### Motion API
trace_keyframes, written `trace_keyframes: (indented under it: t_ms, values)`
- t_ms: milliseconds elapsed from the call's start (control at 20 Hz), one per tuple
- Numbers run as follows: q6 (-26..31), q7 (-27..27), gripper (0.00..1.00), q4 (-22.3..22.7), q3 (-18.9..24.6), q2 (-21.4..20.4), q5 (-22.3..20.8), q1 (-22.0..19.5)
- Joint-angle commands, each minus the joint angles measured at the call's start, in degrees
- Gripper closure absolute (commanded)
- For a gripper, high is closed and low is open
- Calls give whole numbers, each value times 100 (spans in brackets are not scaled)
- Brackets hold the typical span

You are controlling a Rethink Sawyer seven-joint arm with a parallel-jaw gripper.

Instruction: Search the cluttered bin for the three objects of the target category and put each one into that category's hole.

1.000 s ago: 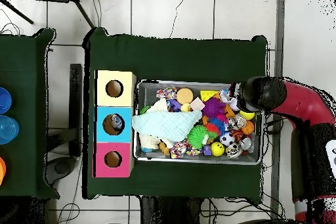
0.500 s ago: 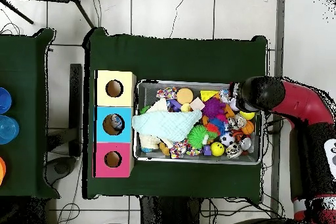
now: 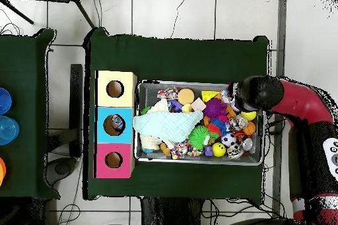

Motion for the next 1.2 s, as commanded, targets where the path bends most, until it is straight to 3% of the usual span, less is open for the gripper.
trace_keyframes:
  t_ms: [50, 350, 700, 1200]
  values:
    - [-73, -260, 0, 389, 226, -118, -12, 54]
    - [233, -242, 0, 503, 110, -331, 18, 131]
    - [267, -276, 0, 345, 100, -258, -21, 175]
    - [-135, -181, 0, 375, 164, -139, -42, 121]
